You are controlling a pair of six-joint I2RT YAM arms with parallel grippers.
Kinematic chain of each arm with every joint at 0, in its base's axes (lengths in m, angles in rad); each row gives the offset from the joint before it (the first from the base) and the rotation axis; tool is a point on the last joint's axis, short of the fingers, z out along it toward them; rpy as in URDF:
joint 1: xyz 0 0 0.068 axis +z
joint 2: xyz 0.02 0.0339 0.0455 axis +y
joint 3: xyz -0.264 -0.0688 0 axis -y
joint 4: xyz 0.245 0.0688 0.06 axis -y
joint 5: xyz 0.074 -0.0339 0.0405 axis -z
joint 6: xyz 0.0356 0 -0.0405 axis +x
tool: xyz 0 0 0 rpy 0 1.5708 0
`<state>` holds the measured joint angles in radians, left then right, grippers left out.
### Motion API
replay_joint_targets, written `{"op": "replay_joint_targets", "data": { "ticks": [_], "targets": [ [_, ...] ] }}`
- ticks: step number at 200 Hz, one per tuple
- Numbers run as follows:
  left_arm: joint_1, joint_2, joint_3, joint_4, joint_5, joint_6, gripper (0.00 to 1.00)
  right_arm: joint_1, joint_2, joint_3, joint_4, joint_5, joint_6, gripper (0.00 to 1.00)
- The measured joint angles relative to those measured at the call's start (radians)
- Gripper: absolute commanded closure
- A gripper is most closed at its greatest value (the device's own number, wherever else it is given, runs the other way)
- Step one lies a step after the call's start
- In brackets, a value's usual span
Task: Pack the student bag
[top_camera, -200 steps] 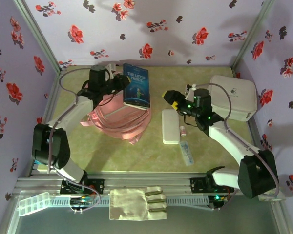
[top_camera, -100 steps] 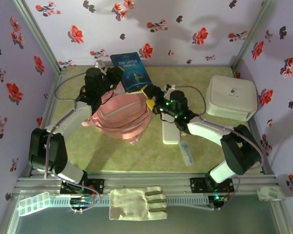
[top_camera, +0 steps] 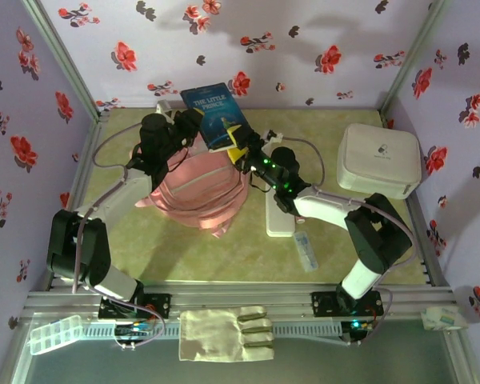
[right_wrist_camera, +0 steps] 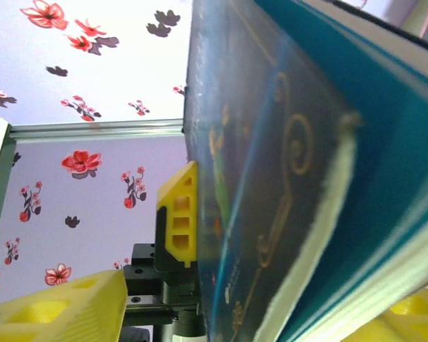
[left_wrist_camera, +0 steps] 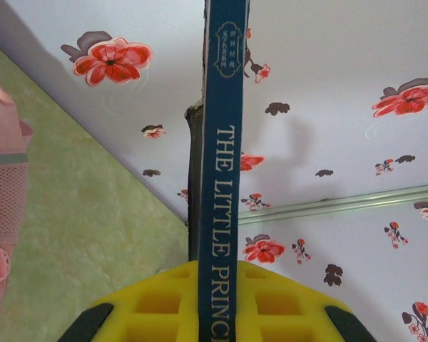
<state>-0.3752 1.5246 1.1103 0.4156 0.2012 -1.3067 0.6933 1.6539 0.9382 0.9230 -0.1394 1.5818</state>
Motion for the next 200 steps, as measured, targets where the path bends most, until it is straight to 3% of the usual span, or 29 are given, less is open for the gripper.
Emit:
{"op": "replay_joint_targets", "data": {
  "ticks": [89,121,170,200],
  "targets": [
    [0.000,0.000,0.000,-0.004,-0.011,0.018,0.99,0.015,0.007,0.016,-0.058,0.055,-0.098,0.74],
    [-0.001,-0.002,-0.003,-0.036,-0.017,0.058,0.76,0.018,0.002,0.016,-0.100,0.078,-0.136,0.88],
    [0.005,-0.099,-0.080,-0.142,-0.014,0.175,0.38,0.001,-0.066,-0.025,-0.220,0.106,-0.204,0.91],
    [0.012,-0.177,-0.117,-0.276,-0.015,0.300,0.20,-0.043,-0.141,-0.104,-0.327,0.121,-0.263,0.91]
  ]
}}
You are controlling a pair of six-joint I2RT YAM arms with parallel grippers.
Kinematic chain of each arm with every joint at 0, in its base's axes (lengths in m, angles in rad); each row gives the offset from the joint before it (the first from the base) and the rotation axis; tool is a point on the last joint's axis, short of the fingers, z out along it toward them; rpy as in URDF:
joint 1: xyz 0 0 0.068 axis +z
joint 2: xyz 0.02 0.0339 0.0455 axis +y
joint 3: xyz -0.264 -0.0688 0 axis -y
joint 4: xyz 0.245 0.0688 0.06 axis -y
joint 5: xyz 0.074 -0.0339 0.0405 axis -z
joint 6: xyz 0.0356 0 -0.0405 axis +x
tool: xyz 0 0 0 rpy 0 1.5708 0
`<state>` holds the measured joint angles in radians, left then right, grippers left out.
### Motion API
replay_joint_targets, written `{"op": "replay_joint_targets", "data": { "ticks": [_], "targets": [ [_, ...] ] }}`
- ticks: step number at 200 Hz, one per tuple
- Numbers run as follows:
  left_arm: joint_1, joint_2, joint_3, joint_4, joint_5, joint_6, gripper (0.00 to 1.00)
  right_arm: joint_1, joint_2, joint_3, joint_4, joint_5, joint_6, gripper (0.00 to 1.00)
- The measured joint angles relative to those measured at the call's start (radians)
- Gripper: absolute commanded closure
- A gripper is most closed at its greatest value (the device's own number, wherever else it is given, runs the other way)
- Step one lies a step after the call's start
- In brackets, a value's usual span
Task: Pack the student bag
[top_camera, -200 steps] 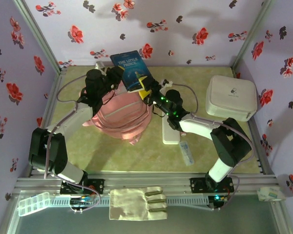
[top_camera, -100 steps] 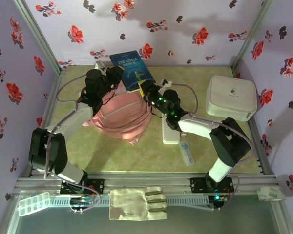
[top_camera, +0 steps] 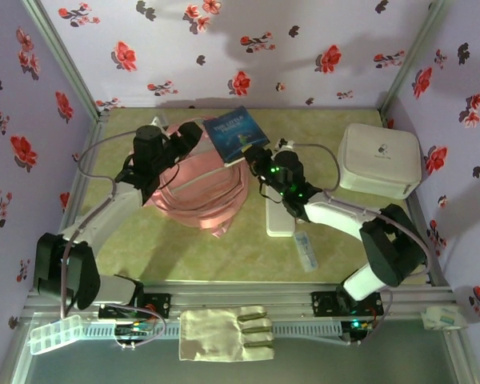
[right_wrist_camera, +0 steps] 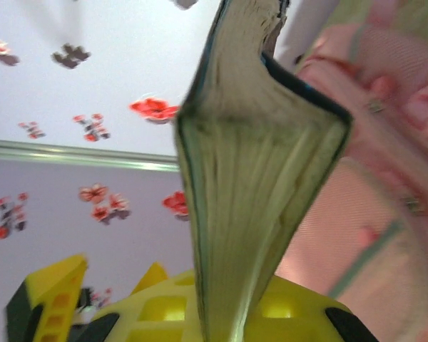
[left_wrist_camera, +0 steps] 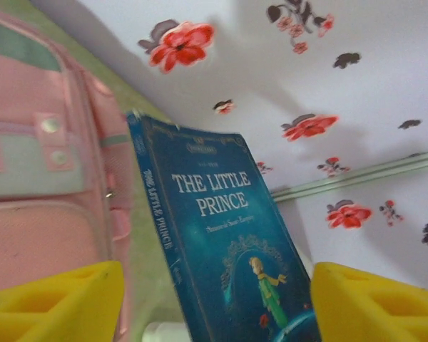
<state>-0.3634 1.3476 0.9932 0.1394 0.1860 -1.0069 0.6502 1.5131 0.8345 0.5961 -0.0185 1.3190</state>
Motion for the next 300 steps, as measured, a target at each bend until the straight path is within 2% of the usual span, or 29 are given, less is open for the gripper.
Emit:
{"op": "replay_joint_targets", "data": {
  "ticks": [36,82,144,179,227,300],
  "targets": [
    [0.001,-0.036,-0.002,-0.225,0.000,0.245,0.01,-0.052,-0.127,-0.076,-0.175,0.035,-0.105,0.91],
    [-0.050,-0.027,0.045,-0.485,-0.033,0.549,0.00,-0.080,-0.307,-0.096,-0.378,0.113,-0.242,0.89],
    [-0.229,0.106,0.189,-0.669,-0.195,0.849,0.01,-0.109,-0.395,-0.116,-0.488,0.171,-0.313,0.87],
    [-0.295,0.224,0.264,-0.756,-0.295,0.934,0.09,-0.110,-0.399,-0.129,-0.524,0.175,-0.318,0.87],
    [-0.300,0.347,0.381,-0.882,-0.400,0.970,0.17,-0.114,-0.411,-0.135,-0.543,0.177,-0.318,0.86],
    [-0.300,0.447,0.441,-0.992,-0.456,1.025,0.32,-0.116,-0.421,-0.136,-0.544,0.177,-0.318,0.86]
  ]
}}
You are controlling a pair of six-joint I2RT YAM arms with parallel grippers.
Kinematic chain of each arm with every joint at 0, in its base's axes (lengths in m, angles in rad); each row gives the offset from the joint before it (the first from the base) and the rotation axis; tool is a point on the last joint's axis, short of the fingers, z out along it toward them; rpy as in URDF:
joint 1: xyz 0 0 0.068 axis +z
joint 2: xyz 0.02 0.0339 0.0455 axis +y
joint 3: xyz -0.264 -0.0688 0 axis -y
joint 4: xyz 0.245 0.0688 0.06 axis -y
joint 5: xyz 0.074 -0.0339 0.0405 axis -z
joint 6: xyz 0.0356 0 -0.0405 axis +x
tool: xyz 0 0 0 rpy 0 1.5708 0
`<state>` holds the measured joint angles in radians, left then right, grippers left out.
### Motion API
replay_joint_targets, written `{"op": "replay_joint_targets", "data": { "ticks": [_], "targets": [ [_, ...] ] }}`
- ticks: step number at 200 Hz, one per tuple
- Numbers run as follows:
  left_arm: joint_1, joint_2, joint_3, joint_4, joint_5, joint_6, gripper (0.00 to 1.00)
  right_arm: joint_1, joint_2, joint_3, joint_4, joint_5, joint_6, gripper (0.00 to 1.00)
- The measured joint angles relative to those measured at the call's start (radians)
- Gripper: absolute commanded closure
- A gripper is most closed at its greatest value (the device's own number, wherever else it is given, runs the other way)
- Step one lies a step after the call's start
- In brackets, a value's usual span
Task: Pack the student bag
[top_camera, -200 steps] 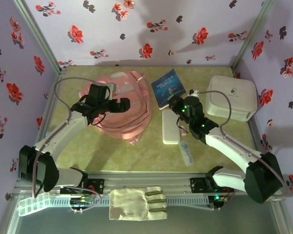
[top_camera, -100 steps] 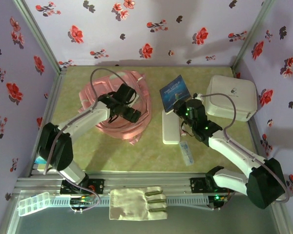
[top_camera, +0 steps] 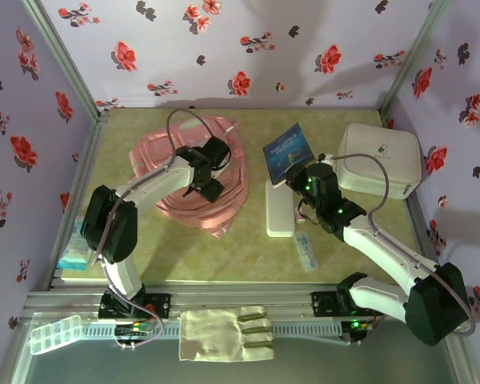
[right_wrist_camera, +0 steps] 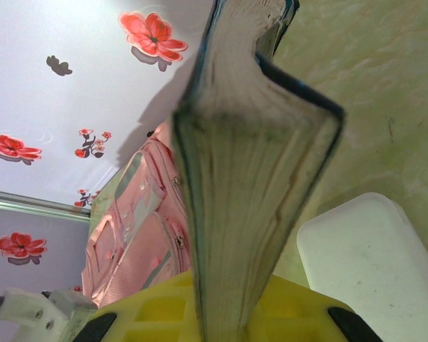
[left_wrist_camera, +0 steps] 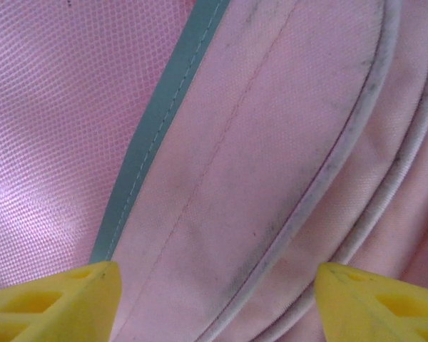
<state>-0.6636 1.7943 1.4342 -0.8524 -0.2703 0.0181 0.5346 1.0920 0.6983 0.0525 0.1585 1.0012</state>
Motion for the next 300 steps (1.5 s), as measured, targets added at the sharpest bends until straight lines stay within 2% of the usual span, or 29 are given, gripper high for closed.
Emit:
{"op": "replay_joint_targets", "data": {
  "ticks": [21,41,58,87,97,172,211,253,300],
  "targets": [
    [-0.002,0.030,0.017,0.000,-0.014,0.016,0.38,0.000,0.000,0.000,0.000,0.000,0.000,0.86],
    [-0.002,0.058,0.030,-0.001,-0.035,0.027,0.49,0.000,0.000,0.000,0.000,0.000,0.000,0.85],
    [-0.005,0.075,0.044,-0.006,-0.047,0.021,0.67,0.000,0.000,0.000,0.000,0.000,0.000,0.85],
    [-0.017,0.072,0.059,-0.007,-0.073,0.013,0.87,-0.002,-0.009,-0.001,-0.010,0.000,0.000,0.85],
    [-0.017,0.060,0.059,-0.004,-0.078,0.003,1.00,-0.004,-0.019,-0.003,-0.017,0.002,0.000,0.85],
    [0.016,-0.127,0.061,0.075,-0.133,-0.051,1.00,-0.008,-0.090,-0.026,-0.044,-0.007,-0.052,0.84],
    [0.072,-0.200,0.063,0.175,-0.139,-0.121,1.00,-0.011,-0.075,-0.027,-0.026,-0.151,-0.090,0.85],
    [0.101,-0.211,0.081,0.225,-0.138,-0.165,1.00,0.005,0.003,-0.055,0.111,-0.351,-0.056,0.85],
    [0.111,-0.208,0.118,0.225,-0.113,-0.182,1.00,0.091,0.135,-0.054,0.268,-0.438,0.019,0.84]
  ]
}}
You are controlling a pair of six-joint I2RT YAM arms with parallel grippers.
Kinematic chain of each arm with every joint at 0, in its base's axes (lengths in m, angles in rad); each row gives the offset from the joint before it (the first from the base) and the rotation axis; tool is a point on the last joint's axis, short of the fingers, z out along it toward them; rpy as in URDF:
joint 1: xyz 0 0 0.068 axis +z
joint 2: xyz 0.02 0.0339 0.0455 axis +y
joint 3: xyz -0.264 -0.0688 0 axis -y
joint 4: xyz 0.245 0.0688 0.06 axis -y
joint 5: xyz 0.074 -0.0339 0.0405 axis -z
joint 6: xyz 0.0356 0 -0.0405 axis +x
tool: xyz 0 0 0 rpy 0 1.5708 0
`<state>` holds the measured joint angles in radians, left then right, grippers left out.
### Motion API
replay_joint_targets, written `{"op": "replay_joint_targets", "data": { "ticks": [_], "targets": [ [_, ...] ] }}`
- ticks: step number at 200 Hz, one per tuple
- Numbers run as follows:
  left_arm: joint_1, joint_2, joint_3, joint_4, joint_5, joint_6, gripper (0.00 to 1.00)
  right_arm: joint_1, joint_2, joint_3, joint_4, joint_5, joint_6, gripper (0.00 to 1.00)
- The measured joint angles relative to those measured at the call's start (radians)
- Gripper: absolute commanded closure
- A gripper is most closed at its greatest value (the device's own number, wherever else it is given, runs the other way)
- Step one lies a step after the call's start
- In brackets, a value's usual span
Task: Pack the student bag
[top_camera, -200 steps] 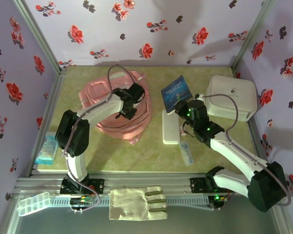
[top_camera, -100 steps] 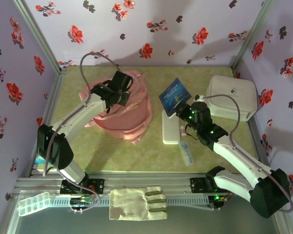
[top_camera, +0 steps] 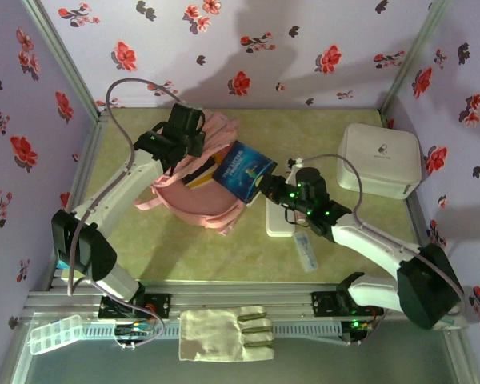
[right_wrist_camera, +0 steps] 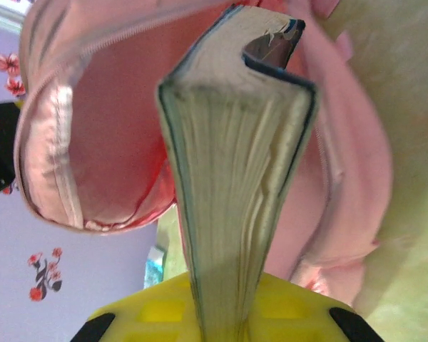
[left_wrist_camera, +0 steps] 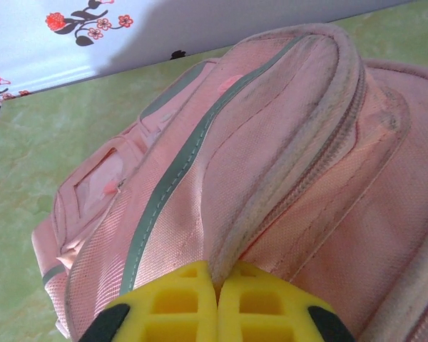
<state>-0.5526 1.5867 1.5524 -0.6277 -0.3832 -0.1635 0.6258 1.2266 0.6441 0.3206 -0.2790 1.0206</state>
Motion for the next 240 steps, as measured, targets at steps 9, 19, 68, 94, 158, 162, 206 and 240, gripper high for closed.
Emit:
{"op": "replay_joint_targets", "data": {
  "ticks": [9,19,68,94,158,162,206,240],
  "targets": [
    [0.004,0.000,0.003,-0.001,0.013,-0.004,1.00,0.021,0.039,0.009,0.030,-0.011,0.016,0.85],
    [0.008,0.000,0.007,-0.001,0.029,-0.008,1.00,0.040,0.083,0.024,0.058,-0.019,0.031,0.85],
    [0.027,0.000,0.012,-0.001,0.094,-0.016,1.00,0.099,0.239,0.132,0.155,-0.011,0.089,0.84],
    [0.036,0.000,0.012,-0.001,0.134,-0.019,1.00,0.102,0.270,0.171,0.195,0.009,0.110,0.85],
    [0.054,0.000,0.012,0.000,0.211,-0.035,1.00,0.131,0.290,0.203,0.229,0.103,0.135,0.83],
    [0.054,0.000,0.012,0.000,0.214,-0.037,1.00,0.135,0.300,0.212,0.232,0.106,0.141,0.83],
    [0.056,0.000,0.012,0.002,0.251,-0.050,1.00,0.158,0.434,0.297,0.216,0.224,0.214,0.83],
    [0.067,0.000,0.012,0.006,0.275,-0.067,1.00,0.159,0.568,0.356,0.175,0.328,0.283,0.83]
  ]
}}
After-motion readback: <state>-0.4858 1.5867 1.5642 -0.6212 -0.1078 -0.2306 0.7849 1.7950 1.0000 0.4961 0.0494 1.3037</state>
